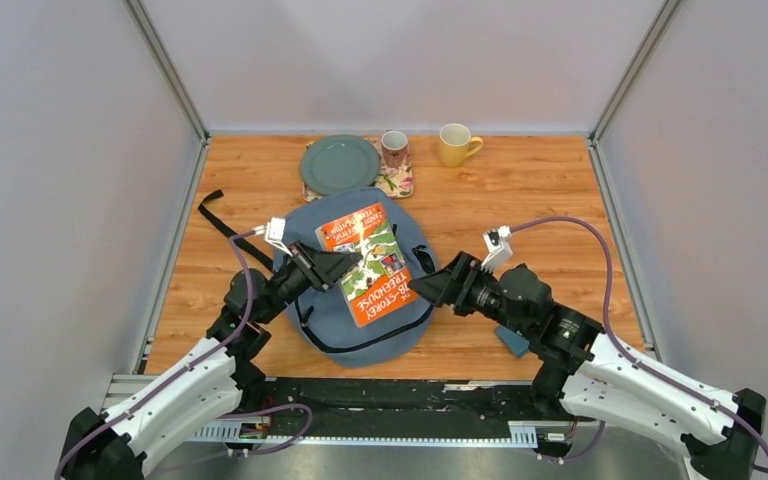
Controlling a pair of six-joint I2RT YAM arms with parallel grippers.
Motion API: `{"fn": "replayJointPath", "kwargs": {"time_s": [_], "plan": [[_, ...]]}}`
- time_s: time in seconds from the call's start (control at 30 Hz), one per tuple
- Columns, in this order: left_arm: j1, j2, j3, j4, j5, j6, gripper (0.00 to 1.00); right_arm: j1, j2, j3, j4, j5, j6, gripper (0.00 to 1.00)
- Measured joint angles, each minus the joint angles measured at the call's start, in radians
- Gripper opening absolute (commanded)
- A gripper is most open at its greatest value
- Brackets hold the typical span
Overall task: Pack the student bag
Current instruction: Pick up the book from the center of the board.
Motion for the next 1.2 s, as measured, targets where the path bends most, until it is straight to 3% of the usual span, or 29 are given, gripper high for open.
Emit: {"fn": "replayJointPath", "kwargs": {"time_s": [0.37, 0.73, 0.83, 0.93, 0.97, 1.0, 1.03, 1.07, 1.1, 1.13, 1.2], "plan": [[0.000, 0.003, -0.071, 0.345, -0.109, -0.141, 0.00, 0.074, 0.031, -0.110, 0.238, 0.014, 0.084, 0.80], [0.000, 0.010, -0.103, 0.444, -0.128, -0.205, 0.00, 0.101, 0.190, -0.161, 0.571, 0.000, 0.101, 0.79], [0.000, 0.010, -0.117, 0.444, -0.129, -0.221, 0.00, 0.101, 0.266, -0.129, 0.642, -0.012, 0.092, 0.65], [0.000, 0.007, -0.137, 0.450, -0.135, -0.240, 0.00, 0.103, 0.320, -0.096, 0.702, -0.022, 0.083, 0.41], [0.000, 0.003, -0.146, 0.451, -0.145, -0.253, 0.00, 0.103, 0.326, -0.093, 0.715, -0.024, 0.082, 0.21], [0.002, 0.000, -0.150, 0.451, -0.149, -0.260, 0.00, 0.103, 0.327, -0.093, 0.727, -0.026, 0.083, 0.08], [0.004, -0.003, -0.151, 0.448, -0.156, -0.263, 0.00, 0.104, 0.327, -0.093, 0.741, -0.026, 0.090, 0.00], [0.005, -0.006, -0.151, 0.445, -0.160, -0.267, 0.00, 0.104, 0.324, -0.091, 0.750, -0.031, 0.085, 0.00], [0.005, -0.010, -0.151, 0.446, -0.158, -0.266, 0.06, 0.106, 0.319, -0.089, 0.753, -0.033, 0.085, 0.00], [0.005, -0.017, -0.150, 0.440, -0.157, -0.264, 0.28, 0.107, 0.314, -0.089, 0.751, -0.033, 0.082, 0.00], [0.004, -0.027, -0.143, 0.405, -0.148, -0.261, 0.49, 0.109, 0.297, -0.089, 0.734, -0.029, 0.080, 0.00]]}}
